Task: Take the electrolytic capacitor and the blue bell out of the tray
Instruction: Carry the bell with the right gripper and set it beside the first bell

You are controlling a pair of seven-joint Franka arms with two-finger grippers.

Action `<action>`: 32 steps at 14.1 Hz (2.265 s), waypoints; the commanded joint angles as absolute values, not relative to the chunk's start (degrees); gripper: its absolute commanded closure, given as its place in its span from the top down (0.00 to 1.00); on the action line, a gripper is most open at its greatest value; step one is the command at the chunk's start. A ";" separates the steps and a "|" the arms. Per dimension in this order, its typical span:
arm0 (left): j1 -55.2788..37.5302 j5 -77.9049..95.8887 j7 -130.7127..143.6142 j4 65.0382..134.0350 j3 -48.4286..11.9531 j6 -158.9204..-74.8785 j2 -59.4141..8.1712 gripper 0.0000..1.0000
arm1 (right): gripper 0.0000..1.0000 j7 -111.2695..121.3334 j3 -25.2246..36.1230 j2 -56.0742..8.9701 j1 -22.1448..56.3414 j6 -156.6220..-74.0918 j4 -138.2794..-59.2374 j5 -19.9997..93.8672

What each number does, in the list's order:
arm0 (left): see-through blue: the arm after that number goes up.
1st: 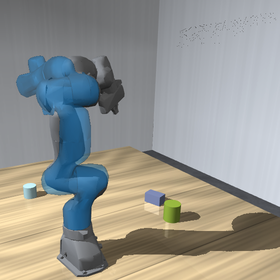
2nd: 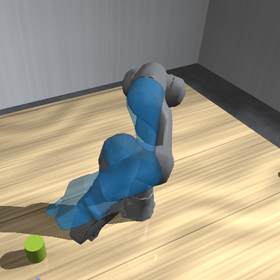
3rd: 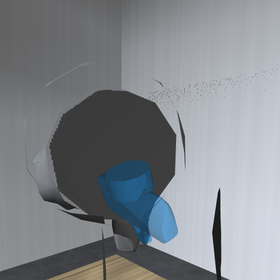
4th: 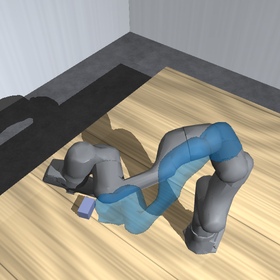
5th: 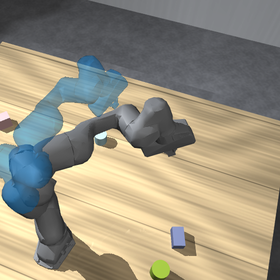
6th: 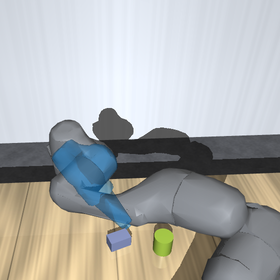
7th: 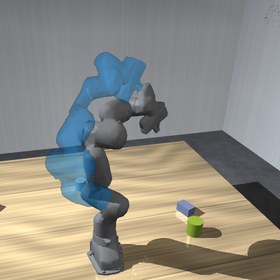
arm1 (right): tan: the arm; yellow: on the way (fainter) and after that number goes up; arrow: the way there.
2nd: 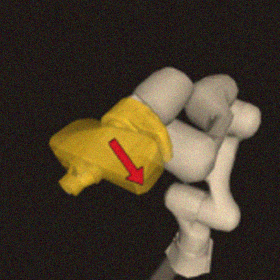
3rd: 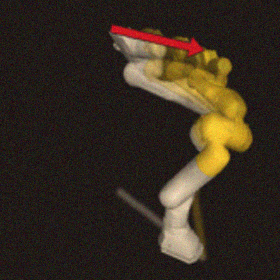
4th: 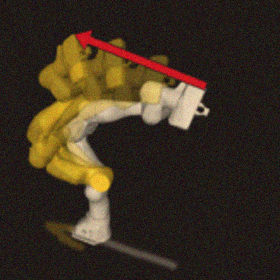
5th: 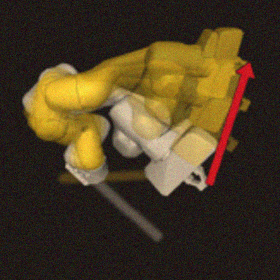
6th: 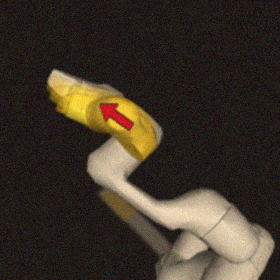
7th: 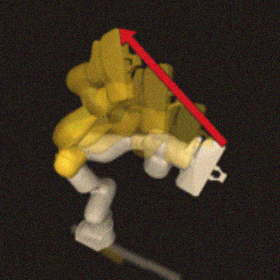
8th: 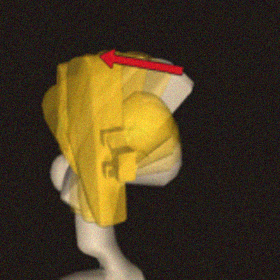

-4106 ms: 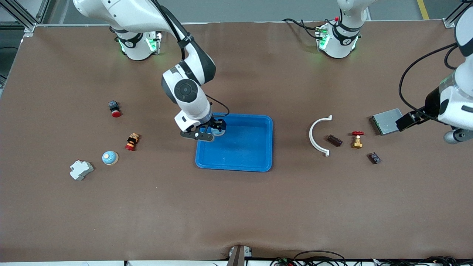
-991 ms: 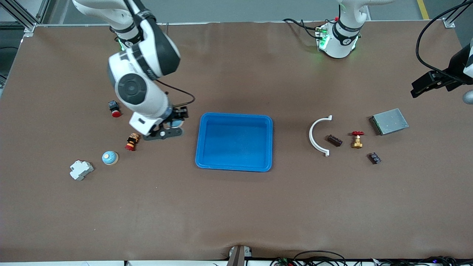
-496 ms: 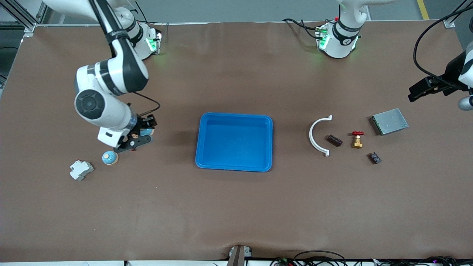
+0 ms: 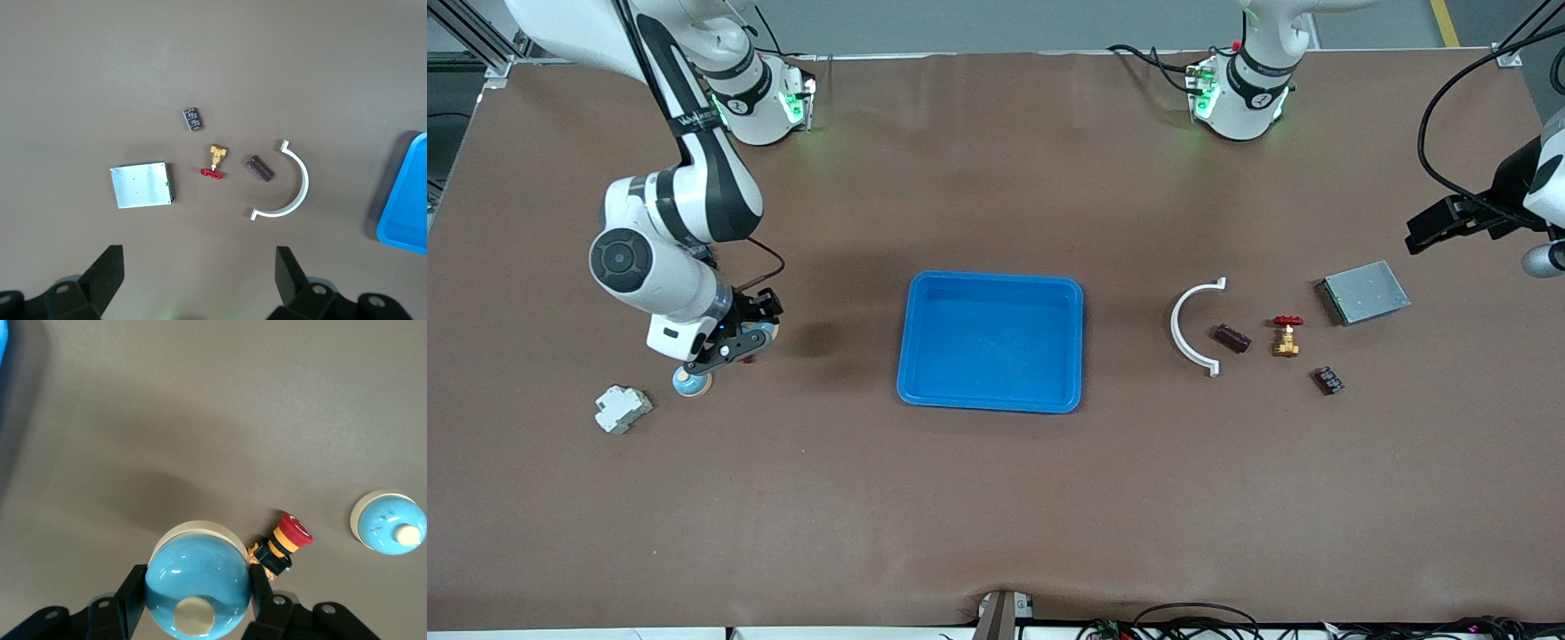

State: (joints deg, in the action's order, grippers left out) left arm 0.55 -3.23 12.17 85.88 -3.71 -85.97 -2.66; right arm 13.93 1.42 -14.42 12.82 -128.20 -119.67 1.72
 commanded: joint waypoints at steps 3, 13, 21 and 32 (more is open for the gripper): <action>0.44 -2.37 10.90 85.69 -3.52 -86.05 -1.93 1.00 | 0.11 16.17 0.62 -13.62 11.07 -136.22 -125.42 1.14; 0.44 -2.99 9.84 85.60 -3.52 -86.13 -1.76 1.00 | 0.11 15.21 0.53 -24.78 10.90 -136.23 -114.88 2.81; 0.44 -3.52 9.84 85.61 -3.52 -86.04 -1.32 1.00 | 0.11 15.29 0.61 -30.75 10.20 -136.41 -108.38 2.81; 0.35 -3.43 10.28 85.43 -3.60 -85.87 -1.32 1.00 | 0.90 15.21 0.53 -36.91 9.06 -136.14 -101.60 2.81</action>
State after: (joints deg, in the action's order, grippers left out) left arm 0.55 -3.23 11.10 85.48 -3.70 -86.00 -2.07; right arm 15.21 1.49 -36.40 10.54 -136.76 -102.96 2.20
